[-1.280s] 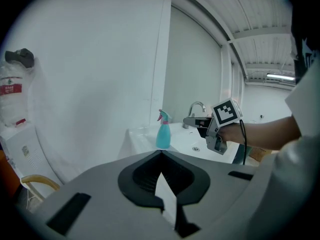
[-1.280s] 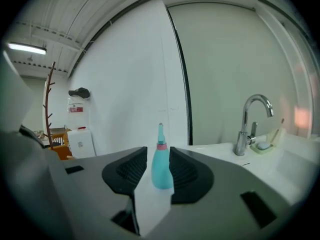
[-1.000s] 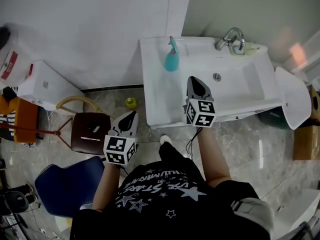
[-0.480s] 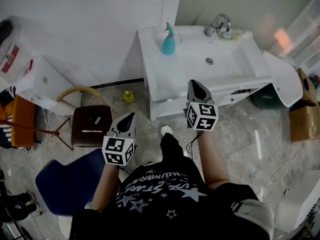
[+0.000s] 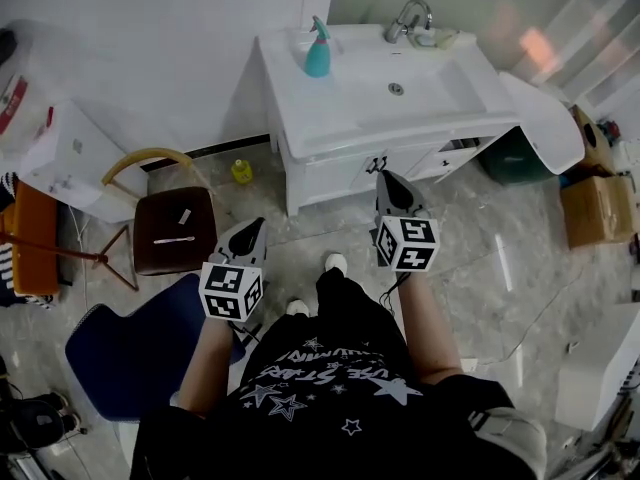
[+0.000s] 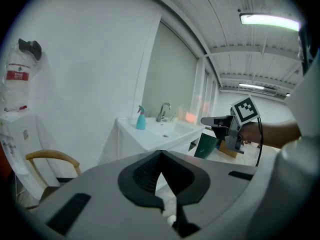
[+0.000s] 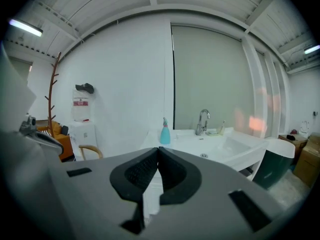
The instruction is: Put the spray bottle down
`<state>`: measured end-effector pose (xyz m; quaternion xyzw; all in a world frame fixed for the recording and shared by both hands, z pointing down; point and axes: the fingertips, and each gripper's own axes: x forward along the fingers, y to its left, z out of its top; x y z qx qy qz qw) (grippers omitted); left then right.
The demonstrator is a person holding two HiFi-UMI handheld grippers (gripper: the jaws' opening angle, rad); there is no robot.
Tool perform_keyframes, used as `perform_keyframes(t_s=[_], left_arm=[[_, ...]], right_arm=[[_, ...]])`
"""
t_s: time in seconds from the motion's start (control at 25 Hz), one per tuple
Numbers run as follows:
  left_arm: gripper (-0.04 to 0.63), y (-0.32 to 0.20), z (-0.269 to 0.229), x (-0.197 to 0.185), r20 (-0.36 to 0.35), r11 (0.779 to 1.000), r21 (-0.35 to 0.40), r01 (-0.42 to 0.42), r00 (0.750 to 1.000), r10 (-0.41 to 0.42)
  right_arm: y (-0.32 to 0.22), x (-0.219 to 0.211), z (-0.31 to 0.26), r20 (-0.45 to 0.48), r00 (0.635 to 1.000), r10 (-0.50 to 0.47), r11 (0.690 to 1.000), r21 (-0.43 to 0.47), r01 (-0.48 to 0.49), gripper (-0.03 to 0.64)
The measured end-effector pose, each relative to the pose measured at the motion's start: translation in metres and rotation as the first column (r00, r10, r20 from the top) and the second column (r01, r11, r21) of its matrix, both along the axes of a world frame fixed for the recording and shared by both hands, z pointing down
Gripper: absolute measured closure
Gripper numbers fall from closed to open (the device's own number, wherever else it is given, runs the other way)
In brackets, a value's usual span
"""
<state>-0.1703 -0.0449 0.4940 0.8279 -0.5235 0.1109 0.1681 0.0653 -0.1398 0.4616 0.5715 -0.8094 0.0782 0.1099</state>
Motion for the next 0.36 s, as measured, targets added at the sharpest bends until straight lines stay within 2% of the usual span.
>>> perform_keyframes(t_s=[0.36], left_arm=[[0.580, 0.025, -0.001, 0.043, -0.003, 0.998, 0.006, -0.061, 0.998, 0.061]], right_arm=[[0.049, 0.046, 0.002, 0.008, 0.999, 0.047, 0.999, -0.008, -0.047, 0.604]])
